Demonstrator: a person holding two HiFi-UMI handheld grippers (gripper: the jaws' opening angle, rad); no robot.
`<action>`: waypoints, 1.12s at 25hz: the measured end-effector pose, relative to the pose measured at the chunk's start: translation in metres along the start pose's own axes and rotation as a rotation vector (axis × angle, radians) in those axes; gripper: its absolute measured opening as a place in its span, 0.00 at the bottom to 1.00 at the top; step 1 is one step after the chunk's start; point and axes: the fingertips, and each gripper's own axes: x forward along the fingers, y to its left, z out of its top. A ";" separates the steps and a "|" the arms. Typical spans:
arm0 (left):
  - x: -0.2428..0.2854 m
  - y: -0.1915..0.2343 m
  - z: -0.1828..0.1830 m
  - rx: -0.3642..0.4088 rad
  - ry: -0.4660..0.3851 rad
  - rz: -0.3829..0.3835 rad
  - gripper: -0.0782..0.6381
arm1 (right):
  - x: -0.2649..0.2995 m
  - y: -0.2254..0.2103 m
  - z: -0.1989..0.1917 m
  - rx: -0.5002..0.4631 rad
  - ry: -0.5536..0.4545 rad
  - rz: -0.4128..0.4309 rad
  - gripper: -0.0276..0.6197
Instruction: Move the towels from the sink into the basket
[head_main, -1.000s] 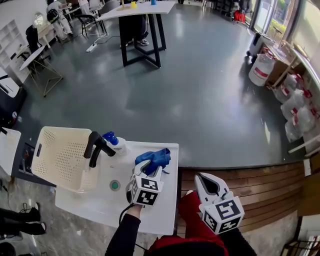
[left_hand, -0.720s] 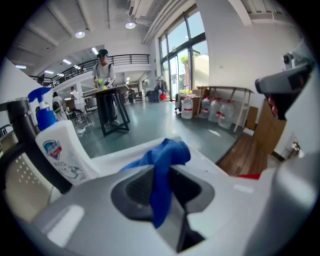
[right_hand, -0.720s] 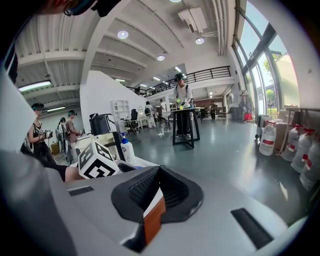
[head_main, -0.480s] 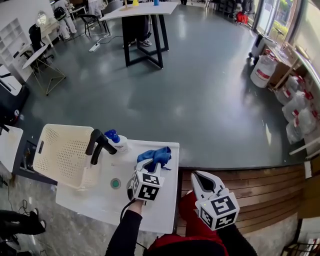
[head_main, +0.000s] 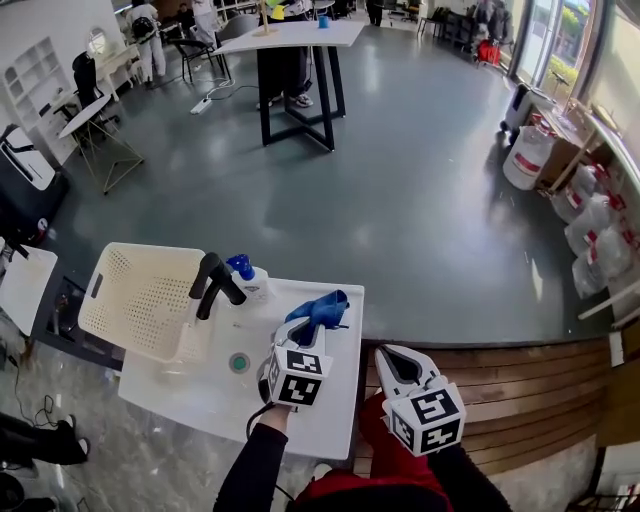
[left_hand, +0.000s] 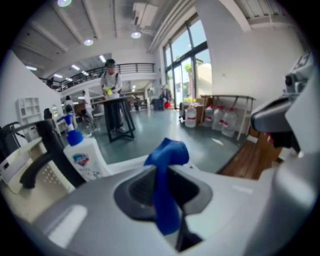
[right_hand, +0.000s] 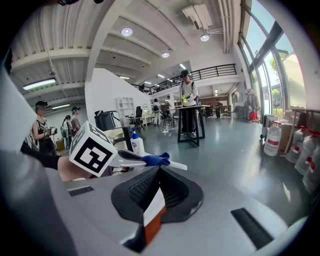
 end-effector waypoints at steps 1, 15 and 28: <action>-0.007 0.000 0.003 -0.001 -0.015 0.005 0.19 | -0.004 0.003 0.001 -0.002 -0.005 0.000 0.05; -0.149 -0.005 0.015 -0.062 -0.186 0.065 0.20 | -0.064 0.084 -0.002 -0.045 -0.049 0.028 0.05; -0.285 0.020 -0.028 -0.120 -0.266 0.198 0.20 | -0.101 0.179 -0.010 -0.110 -0.078 0.108 0.05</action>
